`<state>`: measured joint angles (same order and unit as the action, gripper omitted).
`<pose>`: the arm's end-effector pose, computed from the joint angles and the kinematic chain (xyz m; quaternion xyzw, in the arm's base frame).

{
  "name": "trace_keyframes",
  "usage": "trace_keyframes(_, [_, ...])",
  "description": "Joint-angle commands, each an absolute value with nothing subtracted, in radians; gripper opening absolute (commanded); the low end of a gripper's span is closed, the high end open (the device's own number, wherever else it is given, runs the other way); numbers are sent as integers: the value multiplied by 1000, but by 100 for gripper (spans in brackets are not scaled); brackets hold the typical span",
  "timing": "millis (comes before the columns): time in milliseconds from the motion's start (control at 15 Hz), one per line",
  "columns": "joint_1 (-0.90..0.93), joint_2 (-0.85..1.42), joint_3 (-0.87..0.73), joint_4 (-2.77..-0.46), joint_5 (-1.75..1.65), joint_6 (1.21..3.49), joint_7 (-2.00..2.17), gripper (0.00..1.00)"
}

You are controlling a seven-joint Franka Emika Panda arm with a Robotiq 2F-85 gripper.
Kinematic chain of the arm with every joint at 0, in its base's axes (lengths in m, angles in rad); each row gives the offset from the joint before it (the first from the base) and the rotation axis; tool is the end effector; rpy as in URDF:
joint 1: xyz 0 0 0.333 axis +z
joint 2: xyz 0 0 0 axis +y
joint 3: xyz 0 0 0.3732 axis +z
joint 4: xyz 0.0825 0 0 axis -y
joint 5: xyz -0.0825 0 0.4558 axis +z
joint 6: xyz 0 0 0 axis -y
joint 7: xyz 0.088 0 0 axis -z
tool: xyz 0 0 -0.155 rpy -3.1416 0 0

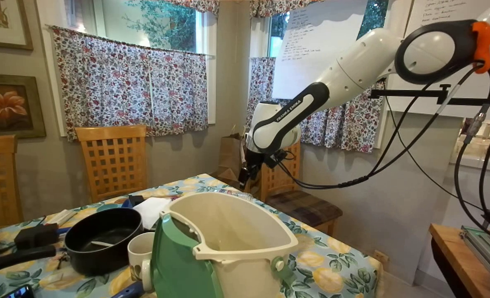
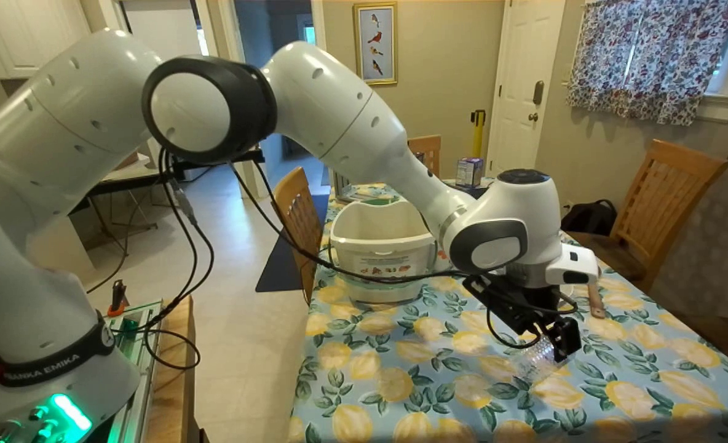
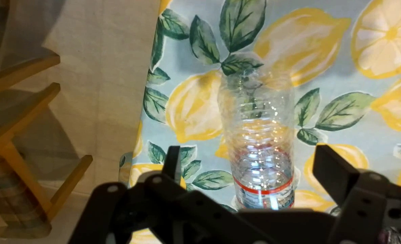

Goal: Pick up the bottle from the table and put it in the bag

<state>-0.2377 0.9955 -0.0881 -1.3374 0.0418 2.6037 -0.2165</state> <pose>0.8310 -0.2628 0.0882 0.9893 -0.0456 0.1262 0.0567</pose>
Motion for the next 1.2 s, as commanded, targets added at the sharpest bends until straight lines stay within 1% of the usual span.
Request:
trace_keyframes(0, [-278,1112,-50,-1197,20,2632,-267,100])
trace_keyframes(400, [-329,1219,25,-1094,36,2710,-342,100])
trace_keyframes(667, [-343,1271,62,-1039,38,2699,-356,100])
trace_keyframes(733, [-343,1281,65,-1027,37,2696,-356,95])
trace_keyframes(800, [-342,1288,64,-1017,36,2690,-355,72])
trace_keyframes(933, [-341,1297,67,-1003,37,2678,-351,67])
trace_keyframes(1133, [-342,1296,75,-999,39,2678,-356,45])
